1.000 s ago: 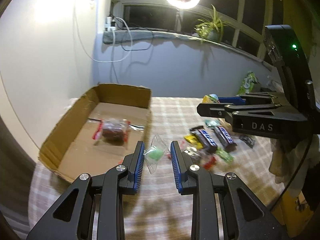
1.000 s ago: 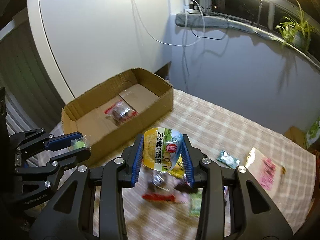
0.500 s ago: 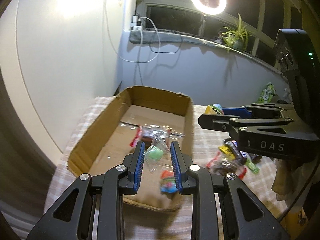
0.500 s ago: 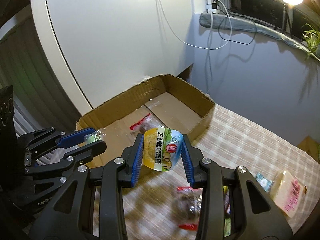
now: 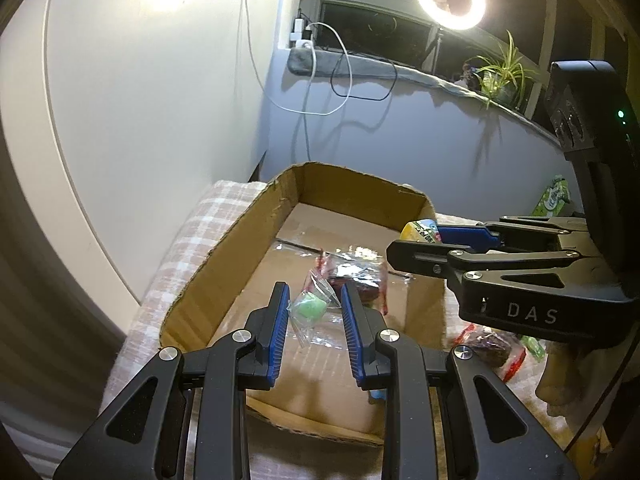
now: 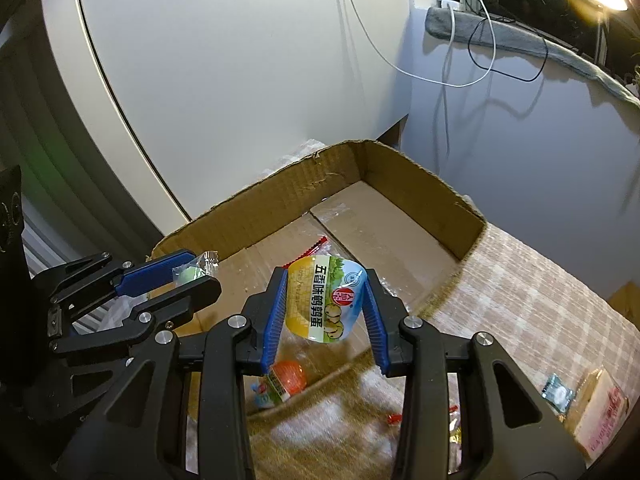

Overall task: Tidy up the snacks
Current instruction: 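Carry both snacks into the cardboard box and open both grippers, then withdraw both open grippers from the box back toward the table snacks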

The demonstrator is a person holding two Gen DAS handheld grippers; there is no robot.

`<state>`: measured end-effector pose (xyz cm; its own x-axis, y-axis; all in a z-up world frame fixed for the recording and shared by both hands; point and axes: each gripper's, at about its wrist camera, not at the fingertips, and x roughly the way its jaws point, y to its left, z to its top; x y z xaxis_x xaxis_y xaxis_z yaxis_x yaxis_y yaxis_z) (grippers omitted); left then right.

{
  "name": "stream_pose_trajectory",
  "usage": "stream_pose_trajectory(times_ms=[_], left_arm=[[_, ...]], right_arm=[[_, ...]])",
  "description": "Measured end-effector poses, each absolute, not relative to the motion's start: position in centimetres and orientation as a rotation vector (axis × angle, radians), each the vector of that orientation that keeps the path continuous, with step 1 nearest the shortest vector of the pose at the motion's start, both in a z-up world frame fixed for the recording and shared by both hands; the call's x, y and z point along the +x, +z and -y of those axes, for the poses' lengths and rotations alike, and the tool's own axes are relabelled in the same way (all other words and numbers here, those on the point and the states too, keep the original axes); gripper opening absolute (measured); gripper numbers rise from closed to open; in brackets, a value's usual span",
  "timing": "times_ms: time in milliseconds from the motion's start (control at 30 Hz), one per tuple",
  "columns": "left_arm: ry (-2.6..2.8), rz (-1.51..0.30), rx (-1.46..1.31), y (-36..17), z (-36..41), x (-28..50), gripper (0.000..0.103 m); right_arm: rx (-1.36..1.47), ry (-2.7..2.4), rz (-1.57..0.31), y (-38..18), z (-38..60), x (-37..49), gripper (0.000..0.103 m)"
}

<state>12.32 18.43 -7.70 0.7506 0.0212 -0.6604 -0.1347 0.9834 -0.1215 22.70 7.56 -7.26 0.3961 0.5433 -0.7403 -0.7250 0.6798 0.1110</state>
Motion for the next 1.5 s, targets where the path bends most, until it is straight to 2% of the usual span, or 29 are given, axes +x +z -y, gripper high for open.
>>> stream_pose_trajectory(times_ms=[267,333,400,467,600,733,800,833,867,1500], left_arm=[[0.095,-0.723,-0.164,-7.8,-18.8,12.8,0.028],[0.097,-0.722,-0.162,-7.8,-18.8,12.8,0.031],[0.106,-0.722,-0.159,-7.8,-18.8,12.9,0.037],[0.112,-0.719,-0.159,-7.8,-19.0,12.9,0.045],[0.124,-0.711,-0.156,-7.7,-19.2,12.9,0.049],[0.130,-0.700,-0.154,-7.5,-19.2,12.7,0.061],[0.131,-0.698,-0.150,-7.4,-19.1,12.6,0.063],[0.131,-0.696,-0.147,-7.3,-19.0,12.5,0.065],[0.130,-0.692,-0.145,-7.2,-18.9,12.5,0.065],[0.090,-0.646,-0.129,-4.8,-15.6,10.3,0.067]], right_arm=[[-0.253,0.803,-0.834,-7.6,-8.4,23.4,0.042],[-0.255,0.798,-0.832,-7.6,-8.4,23.6,0.042],[-0.253,0.795,-0.830,-7.5,-8.4,23.8,0.048],[-0.253,0.786,-0.816,-7.3,-8.3,23.8,0.063],[-0.251,0.772,-0.801,-6.9,-8.1,23.9,0.068],[-0.244,0.755,-0.794,-6.6,-7.6,24.1,0.071],[-0.242,0.749,-0.790,-6.4,-7.4,24.0,0.079],[-0.239,0.745,-0.782,-6.3,-7.2,24.0,0.087],[-0.235,0.742,-0.773,-6.1,-7.0,23.8,0.089],[-0.191,0.689,-0.716,-3.4,-0.4,21.4,0.089]])
